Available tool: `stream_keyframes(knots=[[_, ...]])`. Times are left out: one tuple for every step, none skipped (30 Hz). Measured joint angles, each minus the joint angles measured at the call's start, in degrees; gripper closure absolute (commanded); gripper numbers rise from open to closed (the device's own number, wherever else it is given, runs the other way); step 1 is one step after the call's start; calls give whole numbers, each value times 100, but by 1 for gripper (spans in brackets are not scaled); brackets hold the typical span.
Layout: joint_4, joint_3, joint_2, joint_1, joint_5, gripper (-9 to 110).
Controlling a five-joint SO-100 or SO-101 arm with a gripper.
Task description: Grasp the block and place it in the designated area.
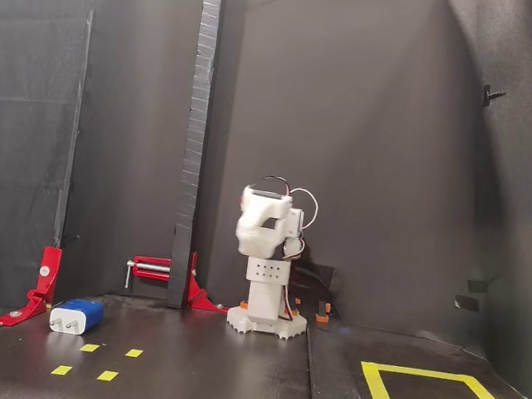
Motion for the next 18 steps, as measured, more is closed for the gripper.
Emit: stream_keyframes(knots=[[44,0,0,176,0,102],[70,0,0,352,0,102],[97,0,-9,536,0,102],[105,0,-44,721,0,102],[123,0,-70,905,-26,102],[141,0,-97,1090,-44,102],[158,0,-97,1301,-53,102],[167,0,-105,1494,-70,102],[176,0,-114,1687,-105,102],[176,0,-114,1881,-158,102],[176,0,-114,2065,-202,102],[176,0,-114,2250,-220,102],[176,0,-114,2426,-246,102],[176,0,-114,2610,-246,102],[176,0,-105,2777,-255,102],[176,0,-70,2953,-255,102],[185,0,-44,3120,-255,102],[220,0,-9,3287,-255,102]])
